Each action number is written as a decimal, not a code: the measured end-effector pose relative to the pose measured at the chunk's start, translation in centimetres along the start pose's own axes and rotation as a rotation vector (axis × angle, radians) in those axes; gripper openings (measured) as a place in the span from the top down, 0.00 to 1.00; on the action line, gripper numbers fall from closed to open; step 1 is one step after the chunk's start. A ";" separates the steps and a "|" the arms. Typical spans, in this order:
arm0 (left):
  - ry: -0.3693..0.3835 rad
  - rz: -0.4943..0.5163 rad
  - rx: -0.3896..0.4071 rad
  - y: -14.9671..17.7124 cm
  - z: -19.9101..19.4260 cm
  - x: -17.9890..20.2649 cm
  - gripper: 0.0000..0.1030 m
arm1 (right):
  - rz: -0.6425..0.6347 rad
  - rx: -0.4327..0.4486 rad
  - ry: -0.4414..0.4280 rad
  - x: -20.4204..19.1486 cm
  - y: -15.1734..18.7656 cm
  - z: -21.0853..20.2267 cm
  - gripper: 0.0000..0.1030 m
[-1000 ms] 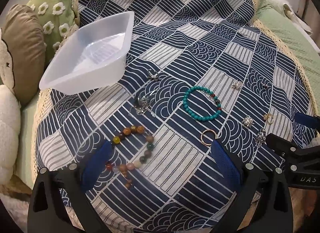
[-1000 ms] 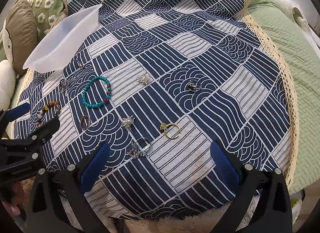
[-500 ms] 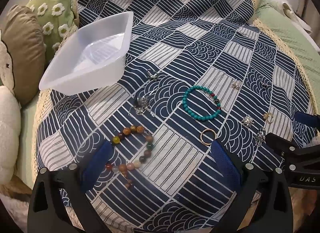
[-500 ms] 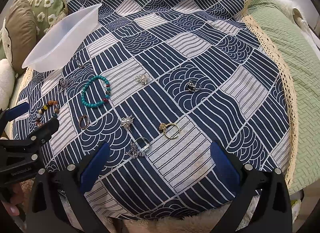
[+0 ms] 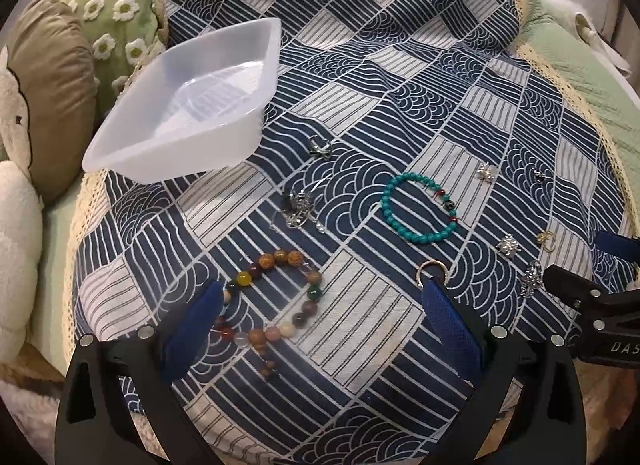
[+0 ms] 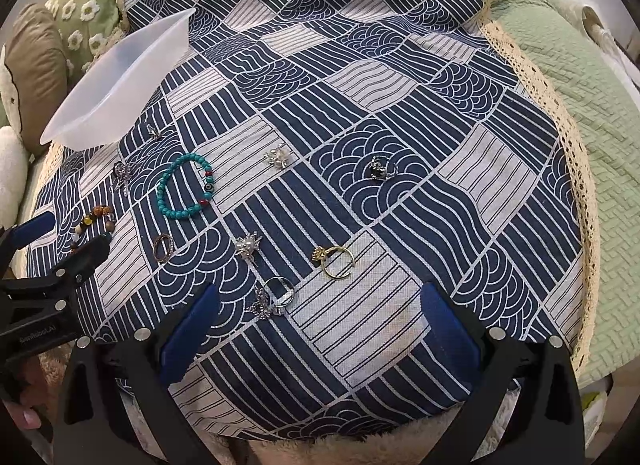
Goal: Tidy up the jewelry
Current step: 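Move the left gripper toward the multicolour bead bracelet, then grasp the multicolour bead bracelet with the left gripper, then carry the bracelet into the clear tray and open the left gripper, then grasp the silver charm earring with the left gripper while the right gripper grasps the gold ring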
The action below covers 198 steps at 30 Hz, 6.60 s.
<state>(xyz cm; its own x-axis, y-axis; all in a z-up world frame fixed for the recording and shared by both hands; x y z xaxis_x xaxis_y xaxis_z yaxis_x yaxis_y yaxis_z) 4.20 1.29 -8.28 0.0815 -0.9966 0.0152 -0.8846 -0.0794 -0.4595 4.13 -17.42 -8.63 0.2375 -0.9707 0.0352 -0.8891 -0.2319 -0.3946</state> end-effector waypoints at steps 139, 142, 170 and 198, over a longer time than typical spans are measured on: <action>0.200 -0.103 0.029 -6.8 -2.9 -1.1 0.22 | -0.011 0.052 -0.066 2.3 -5.9 -0.9 0.38; 0.172 -0.083 -0.008 -5.5 -1.4 -0.3 0.23 | -0.015 0.004 -0.079 1.8 -4.4 0.7 0.38; 0.059 -0.144 -0.105 -5.5 4.1 -1.0 0.23 | 0.011 -0.133 -0.103 1.3 -2.1 3.5 0.88; 0.010 -0.163 -0.112 -6.1 6.2 -2.1 0.80 | 0.014 -0.112 -0.141 1.0 -2.2 2.6 0.90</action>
<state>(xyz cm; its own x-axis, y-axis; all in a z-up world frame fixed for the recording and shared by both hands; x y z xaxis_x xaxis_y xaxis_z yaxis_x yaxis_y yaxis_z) 12.33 4.02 -11.04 0.2240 -0.9704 0.0906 -0.9057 -0.2416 -0.3484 7.38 -17.75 -10.13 0.2699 -0.9575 -0.1015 -0.9290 -0.2312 -0.2890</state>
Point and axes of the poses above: each gripper's, at about its wrist camera, not at the fingertips, and z roughly the way its jaws point, x to its right, y to its underside, the point moved 8 cm from there along z, roughly the way its jaws point, and after that the axes turned 11 degrees about -z, right-handed, at the moved point
